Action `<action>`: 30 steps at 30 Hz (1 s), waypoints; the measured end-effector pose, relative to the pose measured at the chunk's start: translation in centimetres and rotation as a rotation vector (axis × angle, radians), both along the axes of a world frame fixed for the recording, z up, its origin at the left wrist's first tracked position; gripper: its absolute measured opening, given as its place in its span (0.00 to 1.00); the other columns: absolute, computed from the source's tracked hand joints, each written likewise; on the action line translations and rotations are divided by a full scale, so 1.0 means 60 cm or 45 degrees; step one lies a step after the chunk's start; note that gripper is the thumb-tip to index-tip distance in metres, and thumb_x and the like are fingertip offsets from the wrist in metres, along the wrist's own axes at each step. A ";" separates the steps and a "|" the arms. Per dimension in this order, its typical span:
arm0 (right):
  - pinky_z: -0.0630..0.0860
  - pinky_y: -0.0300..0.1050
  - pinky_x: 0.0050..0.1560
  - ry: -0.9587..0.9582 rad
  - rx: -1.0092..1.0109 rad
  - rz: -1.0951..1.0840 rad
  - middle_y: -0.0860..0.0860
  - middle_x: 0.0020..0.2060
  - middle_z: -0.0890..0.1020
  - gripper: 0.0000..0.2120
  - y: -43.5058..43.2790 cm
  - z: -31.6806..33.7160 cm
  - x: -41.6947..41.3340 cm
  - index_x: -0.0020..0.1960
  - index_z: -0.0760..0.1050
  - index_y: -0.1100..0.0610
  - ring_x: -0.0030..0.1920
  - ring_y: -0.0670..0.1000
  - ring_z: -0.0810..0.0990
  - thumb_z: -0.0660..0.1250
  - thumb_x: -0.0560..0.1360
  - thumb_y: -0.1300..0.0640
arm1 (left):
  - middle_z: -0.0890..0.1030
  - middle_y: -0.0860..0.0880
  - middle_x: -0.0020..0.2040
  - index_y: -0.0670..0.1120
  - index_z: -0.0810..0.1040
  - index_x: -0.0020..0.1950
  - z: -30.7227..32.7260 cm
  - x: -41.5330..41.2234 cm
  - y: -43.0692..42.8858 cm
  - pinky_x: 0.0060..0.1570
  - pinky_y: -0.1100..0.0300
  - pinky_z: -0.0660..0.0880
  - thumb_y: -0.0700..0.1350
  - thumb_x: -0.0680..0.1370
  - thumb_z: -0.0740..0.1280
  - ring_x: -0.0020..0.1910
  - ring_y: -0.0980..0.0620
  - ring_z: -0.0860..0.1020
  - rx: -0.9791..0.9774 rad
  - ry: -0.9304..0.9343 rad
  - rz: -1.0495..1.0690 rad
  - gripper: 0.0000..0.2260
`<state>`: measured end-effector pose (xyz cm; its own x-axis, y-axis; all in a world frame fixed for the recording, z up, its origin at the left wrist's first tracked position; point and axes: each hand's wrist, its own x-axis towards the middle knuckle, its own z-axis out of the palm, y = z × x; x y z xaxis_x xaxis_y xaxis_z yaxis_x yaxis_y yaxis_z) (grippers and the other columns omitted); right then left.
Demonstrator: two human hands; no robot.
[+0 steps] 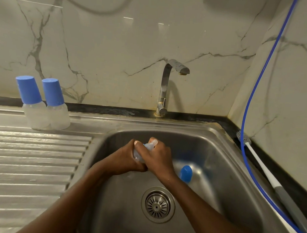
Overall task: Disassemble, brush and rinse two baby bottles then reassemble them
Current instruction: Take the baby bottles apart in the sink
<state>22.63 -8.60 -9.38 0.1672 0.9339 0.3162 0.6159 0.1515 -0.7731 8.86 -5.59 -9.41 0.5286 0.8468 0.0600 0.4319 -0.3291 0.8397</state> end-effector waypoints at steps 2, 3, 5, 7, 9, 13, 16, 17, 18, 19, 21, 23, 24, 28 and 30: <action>0.78 0.46 0.37 0.018 0.062 0.156 0.48 0.31 0.77 0.16 0.001 0.012 0.009 0.38 0.73 0.54 0.35 0.47 0.79 0.69 0.74 0.42 | 0.83 0.43 0.46 0.39 0.77 0.57 0.022 -0.005 -0.011 0.48 0.50 0.82 0.35 0.72 0.74 0.45 0.46 0.82 -0.290 -0.186 -0.167 0.15; 0.77 0.44 0.37 0.028 0.042 0.276 0.48 0.32 0.78 0.15 0.003 0.019 0.019 0.38 0.74 0.54 0.35 0.47 0.79 0.70 0.74 0.43 | 0.82 0.42 0.44 0.39 0.76 0.59 0.030 -0.010 -0.015 0.44 0.50 0.81 0.35 0.73 0.73 0.44 0.44 0.81 -0.454 -0.242 -0.211 0.16; 0.79 0.41 0.41 0.146 -0.122 0.559 0.51 0.41 0.83 0.11 0.005 0.025 0.041 0.47 0.79 0.55 0.43 0.48 0.82 0.71 0.75 0.47 | 0.82 0.40 0.45 0.42 0.74 0.62 0.030 -0.022 -0.017 0.42 0.47 0.81 0.39 0.71 0.74 0.44 0.42 0.81 -0.693 -0.252 -0.236 0.21; 0.79 0.42 0.48 0.288 -0.392 0.785 0.52 0.53 0.82 0.13 0.002 0.016 0.059 0.59 0.79 0.54 0.52 0.50 0.82 0.71 0.75 0.54 | 0.82 0.38 0.49 0.45 0.74 0.63 0.015 -0.028 -0.013 0.51 0.41 0.80 0.37 0.70 0.76 0.46 0.43 0.82 -0.697 -0.133 -0.212 0.23; 0.80 0.44 0.52 0.408 -0.590 0.850 0.54 0.58 0.80 0.16 -0.002 0.001 0.068 0.63 0.77 0.56 0.56 0.52 0.80 0.71 0.75 0.60 | 0.83 0.42 0.52 0.46 0.76 0.61 -0.001 -0.021 -0.011 0.56 0.46 0.79 0.35 0.72 0.75 0.48 0.48 0.82 -0.585 0.023 -0.233 0.20; 0.80 0.44 0.54 0.581 -0.619 0.656 0.54 0.60 0.79 0.21 -0.001 -0.015 0.062 0.65 0.74 0.50 0.59 0.52 0.80 0.74 0.73 0.54 | 0.83 0.46 0.55 0.47 0.78 0.61 -0.007 -0.013 -0.005 0.60 0.51 0.78 0.42 0.71 0.78 0.55 0.50 0.82 -0.407 0.001 -0.144 0.20; 0.80 0.46 0.57 0.513 -0.566 0.428 0.51 0.55 0.82 0.30 0.008 -0.019 0.052 0.64 0.74 0.53 0.56 0.49 0.81 0.78 0.66 0.44 | 0.82 0.46 0.54 0.47 0.76 0.60 -0.008 -0.014 0.000 0.59 0.48 0.79 0.47 0.68 0.80 0.55 0.48 0.81 -0.316 0.018 -0.009 0.23; 0.79 0.46 0.58 0.530 -0.539 0.429 0.52 0.55 0.82 0.29 0.013 -0.019 0.051 0.63 0.75 0.54 0.56 0.50 0.82 0.79 0.66 0.47 | 0.82 0.45 0.54 0.47 0.75 0.60 -0.006 -0.011 -0.001 0.58 0.48 0.79 0.46 0.69 0.79 0.54 0.46 0.81 -0.307 -0.001 0.034 0.23; 0.79 0.46 0.59 0.578 -0.509 0.470 0.53 0.55 0.83 0.25 0.016 -0.018 0.052 0.62 0.76 0.55 0.57 0.51 0.81 0.79 0.67 0.52 | 0.82 0.44 0.54 0.47 0.75 0.59 -0.004 -0.007 -0.003 0.57 0.49 0.80 0.44 0.70 0.79 0.54 0.46 0.81 -0.307 -0.040 0.049 0.22; 0.78 0.46 0.60 0.630 -0.481 0.522 0.54 0.55 0.83 0.22 0.018 -0.015 0.055 0.60 0.78 0.55 0.58 0.53 0.81 0.78 0.68 0.58 | 0.82 0.45 0.53 0.48 0.75 0.59 -0.002 -0.006 -0.003 0.56 0.52 0.80 0.43 0.71 0.78 0.53 0.46 0.81 -0.312 -0.084 0.043 0.20; 0.77 0.46 0.61 0.679 -0.455 0.616 0.55 0.56 0.82 0.18 0.016 -0.002 0.064 0.58 0.79 0.55 0.60 0.54 0.80 0.75 0.70 0.65 | 0.82 0.47 0.52 0.50 0.76 0.58 0.010 -0.006 -0.007 0.52 0.58 0.80 0.40 0.72 0.76 0.51 0.50 0.81 -0.368 -0.123 -0.014 0.18; 0.77 0.46 0.60 0.700 -0.495 0.756 0.53 0.57 0.81 0.19 0.009 0.009 0.072 0.60 0.78 0.55 0.61 0.54 0.79 0.70 0.72 0.70 | 0.82 0.45 0.51 0.47 0.76 0.60 0.018 -0.012 -0.008 0.51 0.56 0.79 0.44 0.68 0.77 0.50 0.50 0.80 -0.531 -0.143 -0.102 0.23; 0.77 0.45 0.60 0.706 -0.523 0.835 0.52 0.57 0.81 0.19 0.004 0.015 0.076 0.61 0.77 0.56 0.61 0.53 0.79 0.68 0.73 0.71 | 0.82 0.44 0.50 0.45 0.76 0.62 0.020 -0.016 -0.008 0.51 0.55 0.79 0.47 0.65 0.77 0.49 0.49 0.80 -0.652 -0.187 -0.147 0.27; 0.78 0.42 0.58 0.880 -0.473 0.904 0.49 0.56 0.81 0.21 -0.007 0.042 0.098 0.60 0.75 0.57 0.58 0.50 0.79 0.61 0.73 0.76 | 0.81 0.44 0.48 0.40 0.75 0.59 0.030 -0.040 -0.006 0.46 0.58 0.78 0.53 0.65 0.78 0.44 0.51 0.80 -1.037 -0.299 -0.459 0.29; 0.78 0.40 0.56 1.074 -0.397 0.694 0.51 0.58 0.80 0.22 -0.007 0.045 0.121 0.58 0.76 0.56 0.57 0.50 0.79 0.60 0.73 0.77 | 0.80 0.43 0.49 0.40 0.76 0.59 0.036 -0.047 -0.008 0.49 0.57 0.79 0.54 0.67 0.78 0.47 0.49 0.80 -1.143 -0.306 -0.600 0.28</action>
